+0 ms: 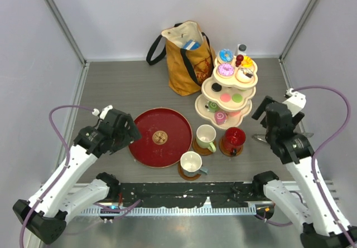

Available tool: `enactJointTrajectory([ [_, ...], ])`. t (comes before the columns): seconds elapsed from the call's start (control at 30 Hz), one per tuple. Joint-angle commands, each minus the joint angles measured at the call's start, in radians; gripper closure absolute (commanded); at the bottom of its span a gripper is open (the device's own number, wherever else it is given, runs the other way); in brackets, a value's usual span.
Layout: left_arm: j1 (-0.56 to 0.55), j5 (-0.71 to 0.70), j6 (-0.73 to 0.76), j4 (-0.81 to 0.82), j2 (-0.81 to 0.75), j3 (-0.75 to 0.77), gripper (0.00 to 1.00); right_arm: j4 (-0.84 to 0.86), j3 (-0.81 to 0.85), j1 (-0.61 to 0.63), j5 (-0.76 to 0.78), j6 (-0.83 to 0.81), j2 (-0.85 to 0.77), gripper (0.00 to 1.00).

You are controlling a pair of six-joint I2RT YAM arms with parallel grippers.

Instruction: Serve the afternoon tea

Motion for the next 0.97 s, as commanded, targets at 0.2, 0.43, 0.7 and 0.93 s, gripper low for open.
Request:
enactJointTrajectory([
  [0.2,0.028,-0.040,0.029,0.075,-0.037,-0.019,0.00,0.049,-0.014,-0.552,-0.313,0.022,0.191,0.04],
  [0.43,0.138,0.012,0.080,0.117,-0.078,-0.064,0.00,0.057,-0.034,-0.552,-0.234,0.003,0.170,0.05],
  [0.7,0.212,0.064,0.115,0.113,-0.068,-0.053,0.00,0.065,-0.025,-0.551,-0.219,0.014,0.113,0.05],
  [0.93,0.232,0.066,0.135,0.096,-0.063,-0.039,0.00,0.118,-0.062,-0.551,-0.208,0.017,0.044,0.02],
])
